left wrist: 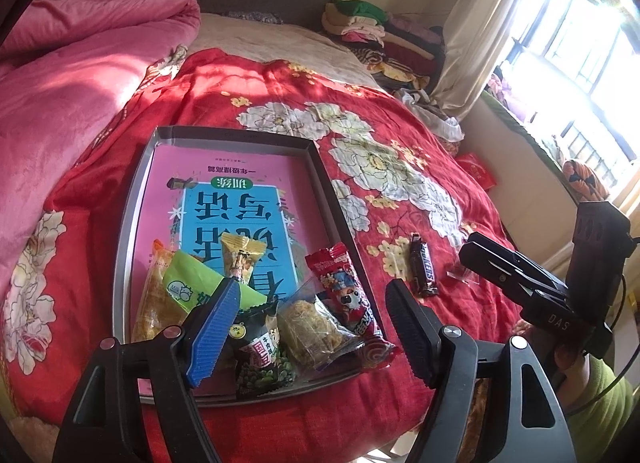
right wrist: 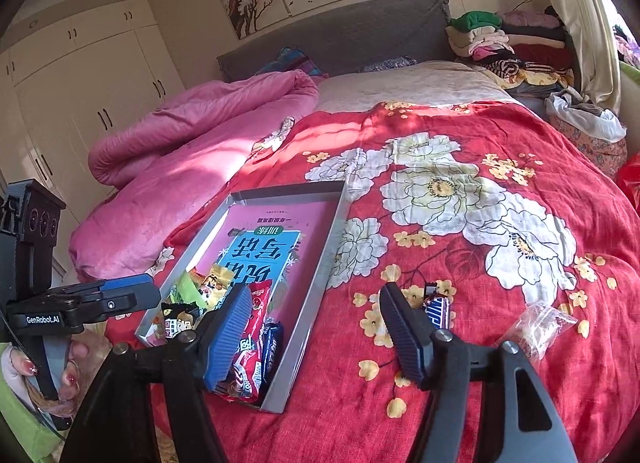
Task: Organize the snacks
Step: 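Move both open tools toward the Snickers bar and clear treat bag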
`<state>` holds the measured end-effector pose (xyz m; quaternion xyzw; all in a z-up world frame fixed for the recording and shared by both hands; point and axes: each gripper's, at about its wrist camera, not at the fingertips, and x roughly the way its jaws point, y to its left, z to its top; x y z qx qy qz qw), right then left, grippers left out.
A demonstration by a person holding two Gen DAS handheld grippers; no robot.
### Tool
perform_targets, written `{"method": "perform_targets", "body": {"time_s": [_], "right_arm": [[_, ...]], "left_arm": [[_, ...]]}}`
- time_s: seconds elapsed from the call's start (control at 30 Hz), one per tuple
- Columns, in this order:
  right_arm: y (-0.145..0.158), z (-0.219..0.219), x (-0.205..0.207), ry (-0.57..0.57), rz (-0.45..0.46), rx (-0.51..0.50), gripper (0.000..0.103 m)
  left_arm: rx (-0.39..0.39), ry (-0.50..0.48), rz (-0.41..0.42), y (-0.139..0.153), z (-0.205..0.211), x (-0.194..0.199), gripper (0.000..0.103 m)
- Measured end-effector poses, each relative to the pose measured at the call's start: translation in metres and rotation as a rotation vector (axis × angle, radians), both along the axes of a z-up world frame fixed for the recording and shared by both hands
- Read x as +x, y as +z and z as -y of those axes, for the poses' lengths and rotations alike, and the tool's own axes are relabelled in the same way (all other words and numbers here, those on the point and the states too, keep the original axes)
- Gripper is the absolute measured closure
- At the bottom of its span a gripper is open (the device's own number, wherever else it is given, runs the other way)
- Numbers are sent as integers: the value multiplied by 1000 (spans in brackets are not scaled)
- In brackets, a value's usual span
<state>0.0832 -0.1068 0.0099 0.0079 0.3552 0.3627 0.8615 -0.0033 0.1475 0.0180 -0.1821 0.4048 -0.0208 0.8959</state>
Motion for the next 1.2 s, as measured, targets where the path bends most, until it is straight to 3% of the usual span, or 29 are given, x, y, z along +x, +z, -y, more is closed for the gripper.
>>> {"method": "perform_targets", "body": {"time_s": [0.53,0.93,1.2], "right_arm": [[23,54,7,-115,47,39,29],[33,96,17,-230,92,3,29],[27,117,27,-289,54,5,29]], "left_arm": [[-16,-84,11,12,42,12,26],[-17,-162,17,27,89,38,26],[3,-218,-4,22,125,61,26]]}}
